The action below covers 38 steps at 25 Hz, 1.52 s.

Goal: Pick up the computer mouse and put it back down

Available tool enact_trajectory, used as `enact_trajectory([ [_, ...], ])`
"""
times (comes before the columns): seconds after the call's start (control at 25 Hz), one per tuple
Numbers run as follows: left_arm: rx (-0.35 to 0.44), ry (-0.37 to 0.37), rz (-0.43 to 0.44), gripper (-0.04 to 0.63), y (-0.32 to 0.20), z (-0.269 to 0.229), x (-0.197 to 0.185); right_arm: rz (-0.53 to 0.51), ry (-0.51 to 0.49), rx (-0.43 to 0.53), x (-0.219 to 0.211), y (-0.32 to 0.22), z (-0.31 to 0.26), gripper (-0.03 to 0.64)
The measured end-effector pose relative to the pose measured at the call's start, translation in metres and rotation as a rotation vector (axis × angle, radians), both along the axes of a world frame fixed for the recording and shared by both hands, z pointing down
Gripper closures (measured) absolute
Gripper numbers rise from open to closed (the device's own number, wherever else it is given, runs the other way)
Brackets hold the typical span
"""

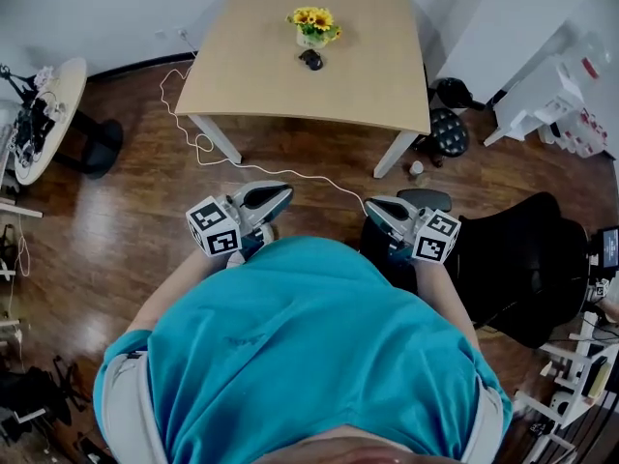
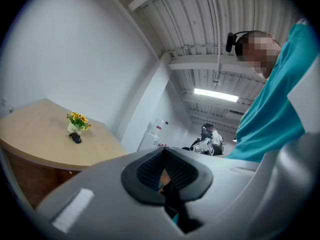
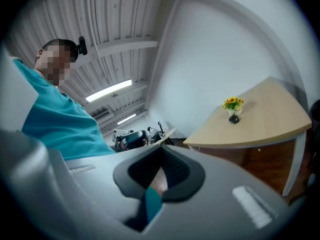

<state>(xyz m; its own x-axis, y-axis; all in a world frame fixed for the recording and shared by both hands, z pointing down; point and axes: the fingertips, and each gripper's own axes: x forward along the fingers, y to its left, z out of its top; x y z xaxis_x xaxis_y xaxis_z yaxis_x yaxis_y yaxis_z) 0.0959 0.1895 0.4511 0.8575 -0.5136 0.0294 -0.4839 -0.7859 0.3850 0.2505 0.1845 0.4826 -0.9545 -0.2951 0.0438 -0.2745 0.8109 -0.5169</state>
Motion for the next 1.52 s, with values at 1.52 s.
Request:
enact_trajectory([
  [1.52,0.046,0.056,-0.032,0.591,0.053,-0.005,-0.138,0.085,0.133,0.101,-0.132,0.02,-0.02,0.617],
])
